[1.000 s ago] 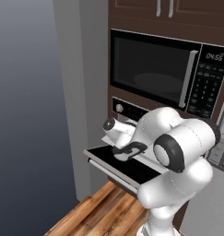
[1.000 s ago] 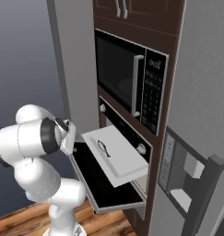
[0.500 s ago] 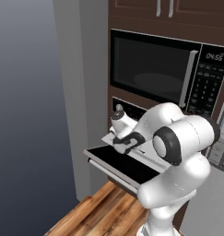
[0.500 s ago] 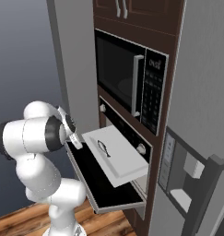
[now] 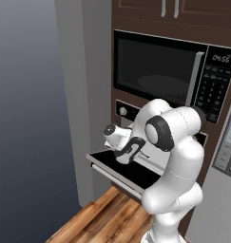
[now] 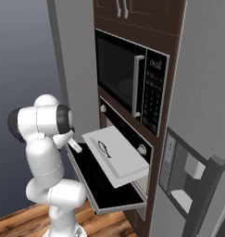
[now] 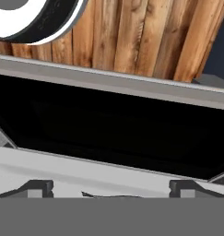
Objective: Place the fish on the top rack of the oven, and slide the tray back inside. Close the oven door.
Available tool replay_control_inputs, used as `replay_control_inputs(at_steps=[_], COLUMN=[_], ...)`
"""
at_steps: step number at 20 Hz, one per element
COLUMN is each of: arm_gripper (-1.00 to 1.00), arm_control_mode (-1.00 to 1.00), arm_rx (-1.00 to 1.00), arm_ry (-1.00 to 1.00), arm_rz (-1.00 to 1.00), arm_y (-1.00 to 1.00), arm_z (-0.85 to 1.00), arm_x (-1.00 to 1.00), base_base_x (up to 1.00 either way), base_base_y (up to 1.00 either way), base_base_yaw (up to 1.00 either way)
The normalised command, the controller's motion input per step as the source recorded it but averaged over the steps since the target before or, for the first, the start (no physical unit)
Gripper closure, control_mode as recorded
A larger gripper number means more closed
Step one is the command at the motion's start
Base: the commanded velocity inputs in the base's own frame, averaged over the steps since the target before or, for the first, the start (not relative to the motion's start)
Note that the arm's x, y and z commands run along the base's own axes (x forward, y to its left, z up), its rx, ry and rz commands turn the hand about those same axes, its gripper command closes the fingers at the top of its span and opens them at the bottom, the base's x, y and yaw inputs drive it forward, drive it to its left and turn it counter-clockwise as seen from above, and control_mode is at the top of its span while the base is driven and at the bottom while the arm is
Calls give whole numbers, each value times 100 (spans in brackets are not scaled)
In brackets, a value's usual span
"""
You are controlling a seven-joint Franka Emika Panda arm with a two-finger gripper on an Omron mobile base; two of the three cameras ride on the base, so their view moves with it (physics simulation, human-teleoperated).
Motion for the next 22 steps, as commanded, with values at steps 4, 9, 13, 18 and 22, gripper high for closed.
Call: replay_control_inputs(at_steps=[4,9,13,18,22], arm_gripper=[-100,-100,-100,-100,-100], arm_control_mode=[-100,-100,-100,-100,-100], arm_rx=[-4,-1,-2,-2,0], arm_ry=[-6,-12,-7,-3,0], arm_rz=[1,0,0,0,0], arm_y=[0,-8,-6,-21,-61], arm_z=[-33,-52,-65,-54,-23], arm_x=[3,5,11,16,32], base_base_x=[0,0,0,0,0], base_base_y=[0,0,0,0,0], base_base_yaw=[0,0,0,0,0])
